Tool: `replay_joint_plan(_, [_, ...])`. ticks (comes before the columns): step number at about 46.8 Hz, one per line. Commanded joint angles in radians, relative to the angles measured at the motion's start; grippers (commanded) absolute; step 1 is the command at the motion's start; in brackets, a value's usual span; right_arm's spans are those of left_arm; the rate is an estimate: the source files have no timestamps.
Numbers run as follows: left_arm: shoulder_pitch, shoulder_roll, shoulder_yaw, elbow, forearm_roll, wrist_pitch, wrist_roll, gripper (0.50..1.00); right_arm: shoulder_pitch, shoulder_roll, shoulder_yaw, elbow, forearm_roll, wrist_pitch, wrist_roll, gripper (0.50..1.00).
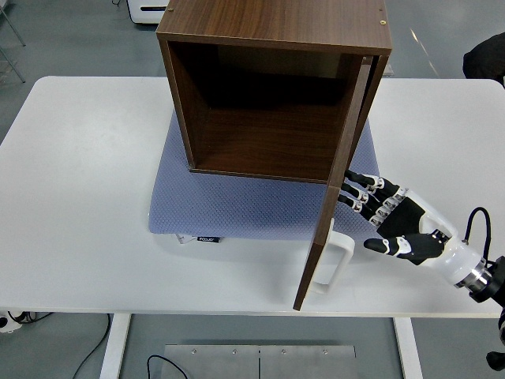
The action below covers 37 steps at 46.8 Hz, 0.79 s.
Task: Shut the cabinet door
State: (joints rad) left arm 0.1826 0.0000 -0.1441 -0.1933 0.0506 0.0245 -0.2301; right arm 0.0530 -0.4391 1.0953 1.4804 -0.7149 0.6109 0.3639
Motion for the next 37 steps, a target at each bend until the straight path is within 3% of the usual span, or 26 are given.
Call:
replay_joint_plan(1, [0.000, 0.000, 0.000, 0.000, 0.000, 0.000, 0.000, 1.000, 0.001, 0.006, 0.000, 0.000, -0.002, 0.000, 0.000, 1.000])
replay_joint_plan(37, [0.000, 0.000, 0.000, 0.000, 0.000, 0.000, 0.000, 1.000, 0.027, 0.071, -0.034, -0.019, -0.005, 0.000, -0.020, 1.000])
